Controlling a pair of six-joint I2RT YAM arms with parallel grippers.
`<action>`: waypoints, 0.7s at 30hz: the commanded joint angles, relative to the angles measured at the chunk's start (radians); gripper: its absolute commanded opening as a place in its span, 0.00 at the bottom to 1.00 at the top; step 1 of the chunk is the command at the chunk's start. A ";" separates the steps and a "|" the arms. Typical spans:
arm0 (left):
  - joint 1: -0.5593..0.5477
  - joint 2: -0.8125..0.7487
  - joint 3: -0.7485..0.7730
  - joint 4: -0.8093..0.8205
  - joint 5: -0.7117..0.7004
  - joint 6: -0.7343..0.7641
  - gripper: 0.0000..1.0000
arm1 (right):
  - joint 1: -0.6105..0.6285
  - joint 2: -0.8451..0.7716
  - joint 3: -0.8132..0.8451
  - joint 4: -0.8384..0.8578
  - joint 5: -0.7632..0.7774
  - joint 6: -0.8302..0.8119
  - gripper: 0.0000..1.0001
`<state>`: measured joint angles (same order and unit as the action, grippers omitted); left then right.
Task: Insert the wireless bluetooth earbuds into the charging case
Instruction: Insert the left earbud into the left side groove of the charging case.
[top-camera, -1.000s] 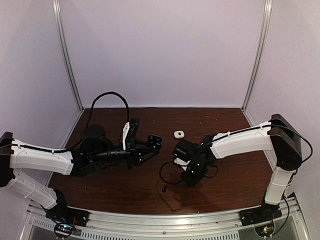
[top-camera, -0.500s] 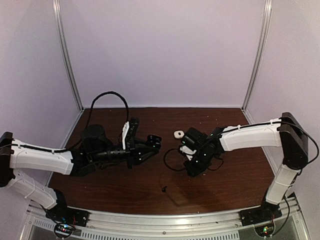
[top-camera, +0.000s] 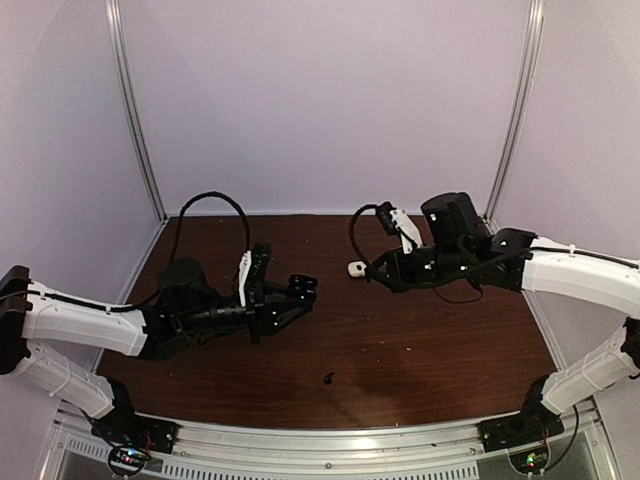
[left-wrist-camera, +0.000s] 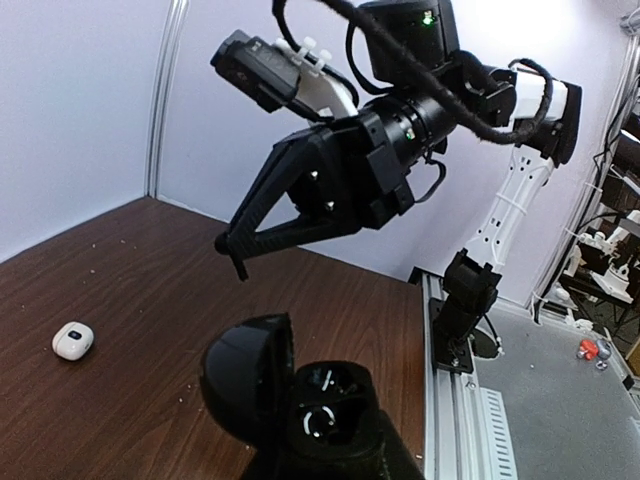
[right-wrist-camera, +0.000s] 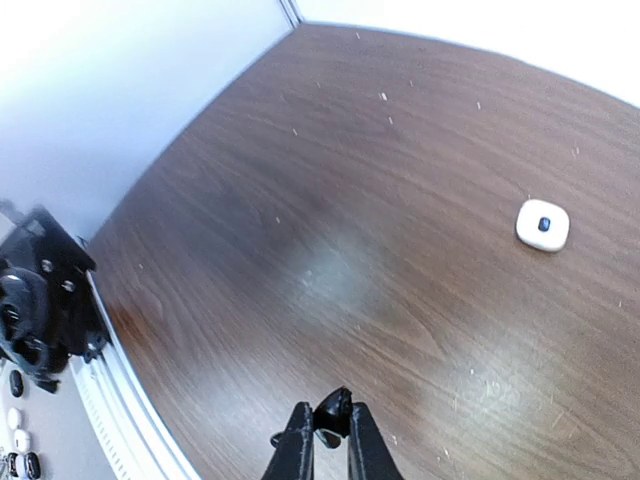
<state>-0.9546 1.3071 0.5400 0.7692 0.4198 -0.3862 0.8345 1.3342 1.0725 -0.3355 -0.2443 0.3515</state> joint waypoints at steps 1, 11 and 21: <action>0.007 0.006 -0.039 0.206 -0.037 0.068 0.07 | -0.003 -0.059 -0.024 0.199 -0.032 -0.023 0.04; 0.006 0.069 -0.065 0.362 -0.128 0.230 0.07 | 0.063 -0.146 -0.071 0.507 -0.111 0.000 0.04; -0.011 0.093 -0.055 0.436 -0.122 0.309 0.07 | 0.221 -0.140 -0.119 0.670 -0.032 -0.029 0.03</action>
<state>-0.9577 1.3869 0.4797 1.1084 0.3050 -0.1364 1.0039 1.1847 0.9638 0.2436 -0.3176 0.3450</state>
